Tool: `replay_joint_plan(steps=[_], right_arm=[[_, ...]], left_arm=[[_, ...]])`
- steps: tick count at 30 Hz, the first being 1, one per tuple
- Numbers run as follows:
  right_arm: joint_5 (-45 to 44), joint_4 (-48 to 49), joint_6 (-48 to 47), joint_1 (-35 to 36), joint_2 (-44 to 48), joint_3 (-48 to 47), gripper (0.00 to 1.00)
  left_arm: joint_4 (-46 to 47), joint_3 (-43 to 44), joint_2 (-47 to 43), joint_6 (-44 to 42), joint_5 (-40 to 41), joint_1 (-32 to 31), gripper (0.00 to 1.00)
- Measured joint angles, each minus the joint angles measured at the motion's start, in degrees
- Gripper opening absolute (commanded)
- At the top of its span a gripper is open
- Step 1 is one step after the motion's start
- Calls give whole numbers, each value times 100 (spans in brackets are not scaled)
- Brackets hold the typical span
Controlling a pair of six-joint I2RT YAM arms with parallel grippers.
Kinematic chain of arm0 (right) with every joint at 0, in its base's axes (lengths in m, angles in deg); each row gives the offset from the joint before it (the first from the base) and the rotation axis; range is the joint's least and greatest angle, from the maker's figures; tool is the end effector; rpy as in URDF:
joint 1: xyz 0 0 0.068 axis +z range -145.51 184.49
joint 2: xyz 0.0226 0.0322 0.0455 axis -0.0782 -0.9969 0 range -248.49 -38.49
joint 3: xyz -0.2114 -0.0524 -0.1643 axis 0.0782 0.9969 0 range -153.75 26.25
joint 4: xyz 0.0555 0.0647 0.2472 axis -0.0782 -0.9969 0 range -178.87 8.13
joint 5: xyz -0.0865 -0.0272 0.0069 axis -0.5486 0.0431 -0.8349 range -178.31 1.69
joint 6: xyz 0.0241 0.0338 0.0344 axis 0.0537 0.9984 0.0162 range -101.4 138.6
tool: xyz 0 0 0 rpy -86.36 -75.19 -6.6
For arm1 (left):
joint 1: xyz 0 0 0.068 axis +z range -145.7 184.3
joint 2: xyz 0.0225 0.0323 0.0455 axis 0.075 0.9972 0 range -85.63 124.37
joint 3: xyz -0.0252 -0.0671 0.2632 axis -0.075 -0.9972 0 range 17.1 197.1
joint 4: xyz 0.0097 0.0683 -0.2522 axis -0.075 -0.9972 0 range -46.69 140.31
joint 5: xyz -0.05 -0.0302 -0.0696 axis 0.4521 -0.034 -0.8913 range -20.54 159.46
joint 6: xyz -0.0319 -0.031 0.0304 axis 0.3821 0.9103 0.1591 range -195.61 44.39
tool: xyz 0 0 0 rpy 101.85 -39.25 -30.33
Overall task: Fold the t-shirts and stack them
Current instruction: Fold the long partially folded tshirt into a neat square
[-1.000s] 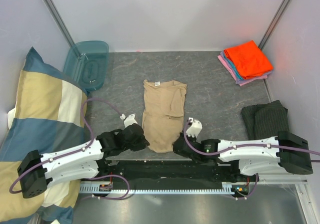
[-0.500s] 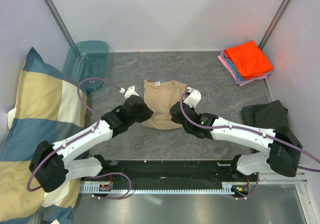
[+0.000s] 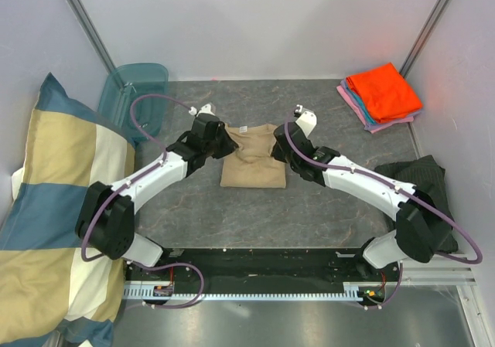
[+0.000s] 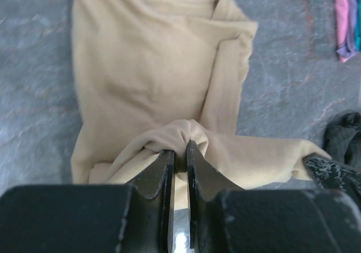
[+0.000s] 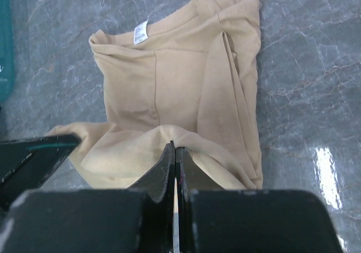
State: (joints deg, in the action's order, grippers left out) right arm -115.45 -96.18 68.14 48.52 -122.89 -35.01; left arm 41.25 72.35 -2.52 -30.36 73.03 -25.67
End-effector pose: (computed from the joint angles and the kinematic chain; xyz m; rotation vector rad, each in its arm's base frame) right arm 0.2464 0.2157 0.2709 0.3603 2.1423 0.4198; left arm 0.2788 -0.1581 0.2484 -0.3403 2.2683 -0.6424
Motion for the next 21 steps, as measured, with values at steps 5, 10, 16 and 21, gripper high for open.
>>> replay_joint_plan(steps=[5,10,16,21], right_arm=[[273,122,-160,-273,-221,-201,0],[546,295,-282,-560,-577,-411,0],[907,490,-378,-911,-1067,-597,0],[1172,706,-407,-1211,-1425,-662,0]], left_arm=[[151,468,538,-153,-291,177,2],[201,800,1032,-195,-481,304,2],[203,1078,1436,-212,-629,452,2],[245,1283,1725,-214,-726,573,2]])
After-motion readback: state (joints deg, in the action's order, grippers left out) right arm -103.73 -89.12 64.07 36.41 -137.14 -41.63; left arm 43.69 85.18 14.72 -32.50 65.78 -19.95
